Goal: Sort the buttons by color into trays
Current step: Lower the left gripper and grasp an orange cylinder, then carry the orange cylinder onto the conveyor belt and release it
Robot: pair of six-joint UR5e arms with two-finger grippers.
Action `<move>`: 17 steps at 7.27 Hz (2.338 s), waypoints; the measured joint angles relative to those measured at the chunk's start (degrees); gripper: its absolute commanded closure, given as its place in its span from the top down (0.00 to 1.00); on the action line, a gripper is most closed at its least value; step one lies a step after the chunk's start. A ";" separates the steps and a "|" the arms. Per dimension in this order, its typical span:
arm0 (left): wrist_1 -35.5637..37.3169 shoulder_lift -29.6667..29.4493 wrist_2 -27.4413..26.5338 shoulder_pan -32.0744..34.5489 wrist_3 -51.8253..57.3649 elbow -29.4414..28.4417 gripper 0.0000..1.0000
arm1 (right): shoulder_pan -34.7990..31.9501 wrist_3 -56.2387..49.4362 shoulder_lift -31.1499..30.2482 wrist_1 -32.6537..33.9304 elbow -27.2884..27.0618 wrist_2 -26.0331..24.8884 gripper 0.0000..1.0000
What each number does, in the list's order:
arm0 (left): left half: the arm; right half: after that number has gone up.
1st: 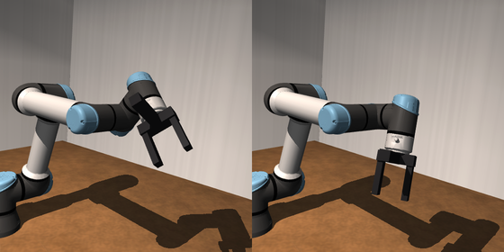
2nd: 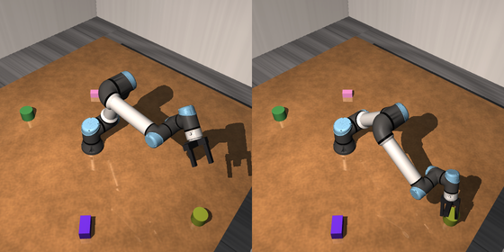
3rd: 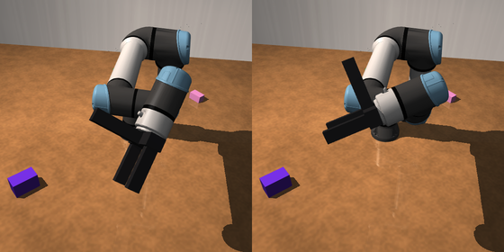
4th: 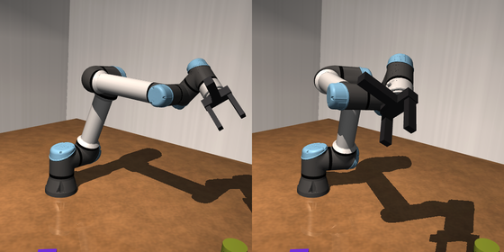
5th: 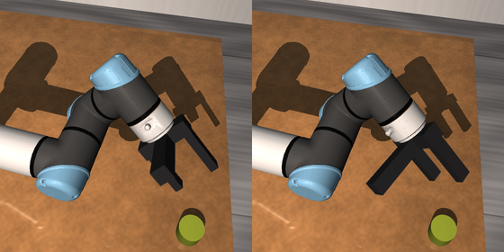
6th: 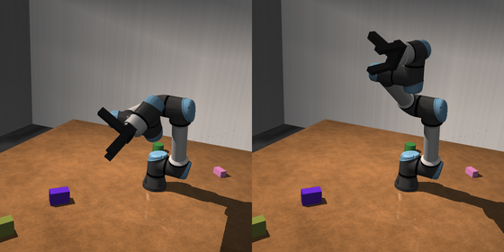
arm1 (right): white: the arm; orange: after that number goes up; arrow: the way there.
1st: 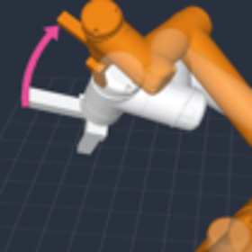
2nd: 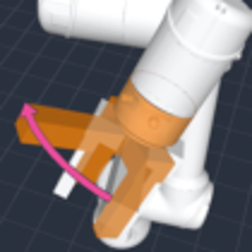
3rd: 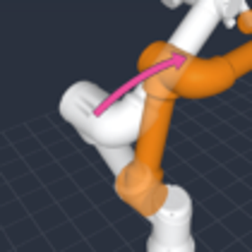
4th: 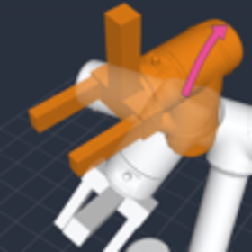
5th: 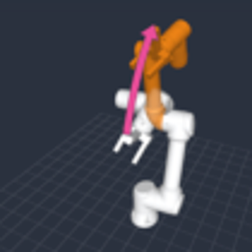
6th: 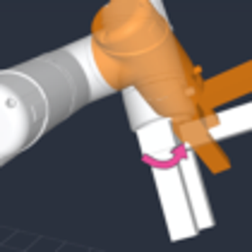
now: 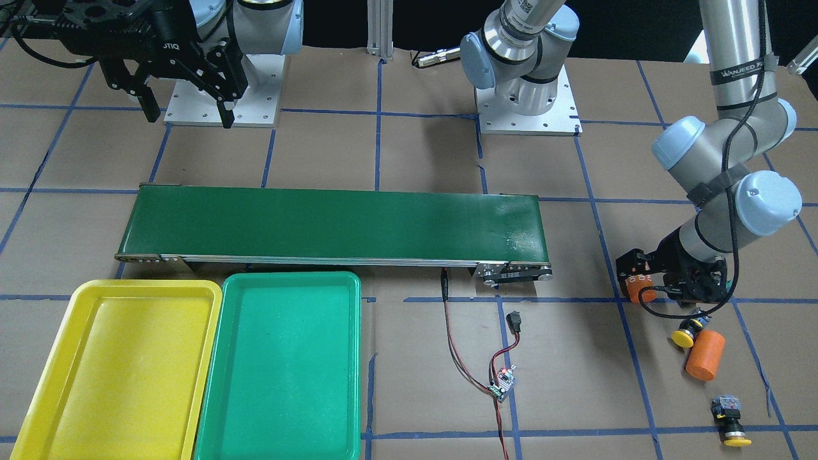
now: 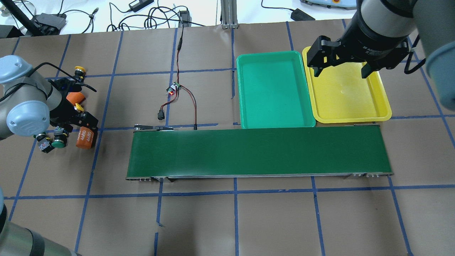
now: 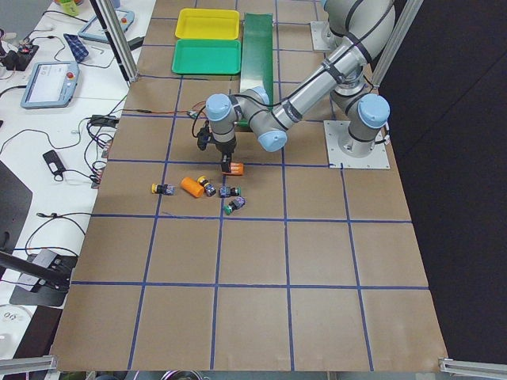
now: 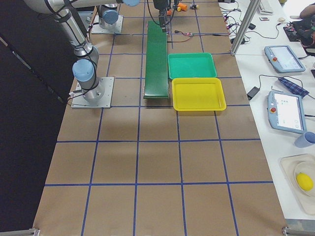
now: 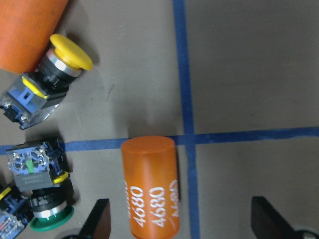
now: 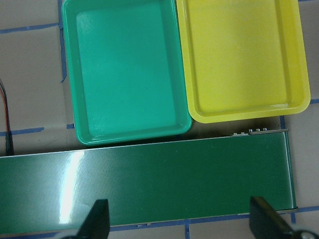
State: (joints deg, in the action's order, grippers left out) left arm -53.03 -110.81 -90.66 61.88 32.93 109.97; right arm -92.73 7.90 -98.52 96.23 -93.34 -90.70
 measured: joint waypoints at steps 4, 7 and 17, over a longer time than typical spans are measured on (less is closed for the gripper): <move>1.96 0.57 0.86 0.52 1.39 1.30 0.10 | 0.00 -0.03 -0.03 -0.04 0.00 0.00 1.00; -5.85 10.86 1.16 10.29 6.75 1.61 0.10 | 0.00 0.01 -0.01 -0.13 0.00 0.00 1.00; -8.81 17.73 3.67 29.03 24.25 8.02 1.00 | 0.00 -0.02 0.00 -0.12 0.00 0.09 1.00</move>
State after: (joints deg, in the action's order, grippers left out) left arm -61.84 -93.08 -87.00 90.91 57.18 117.99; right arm -92.73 7.88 -98.53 96.10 -93.34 -90.62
